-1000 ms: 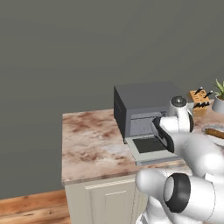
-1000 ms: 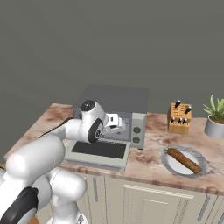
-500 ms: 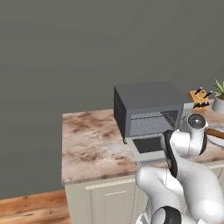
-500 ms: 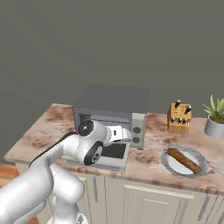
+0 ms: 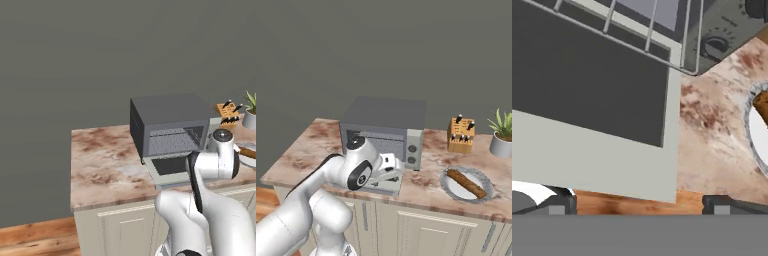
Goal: Pull the toaster oven rack outwards. Pick up the baguette from the plate and place it on the toaster oven rack. Close the toaster oven door fully and set the temperature to the lowest setting.
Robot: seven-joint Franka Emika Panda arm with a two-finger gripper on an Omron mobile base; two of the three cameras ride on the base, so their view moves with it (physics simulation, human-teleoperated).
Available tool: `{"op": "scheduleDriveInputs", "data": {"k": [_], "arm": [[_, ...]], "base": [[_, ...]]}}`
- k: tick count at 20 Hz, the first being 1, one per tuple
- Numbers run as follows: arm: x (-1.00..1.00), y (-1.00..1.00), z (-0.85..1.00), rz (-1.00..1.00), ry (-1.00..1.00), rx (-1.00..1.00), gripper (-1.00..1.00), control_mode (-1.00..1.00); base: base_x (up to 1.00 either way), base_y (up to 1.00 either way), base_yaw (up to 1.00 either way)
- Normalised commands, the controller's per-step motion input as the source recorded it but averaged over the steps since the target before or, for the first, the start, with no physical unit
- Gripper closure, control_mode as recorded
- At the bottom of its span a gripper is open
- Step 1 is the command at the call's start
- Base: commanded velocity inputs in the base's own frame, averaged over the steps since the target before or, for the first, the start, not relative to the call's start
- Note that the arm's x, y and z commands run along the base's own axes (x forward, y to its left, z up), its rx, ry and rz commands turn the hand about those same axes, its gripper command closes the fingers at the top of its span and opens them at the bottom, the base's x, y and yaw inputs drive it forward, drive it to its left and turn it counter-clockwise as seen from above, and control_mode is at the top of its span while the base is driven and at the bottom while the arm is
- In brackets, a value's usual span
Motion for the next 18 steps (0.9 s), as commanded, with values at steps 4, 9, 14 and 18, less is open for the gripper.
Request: {"op": "scheduleDriveInputs", "data": {"k": [4,9,14,18], "arm": [[-0.45,-0.08,0.50,-0.04,0.01,0.05,-1.00,-1.00],[-0.04,0.02,0.63,-0.06,0.10,0.03,-1.00,-1.00],[0.18,0.09,0.43,-0.02,0.03,0.08,-1.00,-1.00],[0.28,-0.13,0.42,0.02,0.00,0.14,-1.00,-1.00]], "base": [[0.00,0.00,0.00],[0.00,0.00,0.00],[0.00,0.00,0.00],[0.00,0.00,0.00]]}}
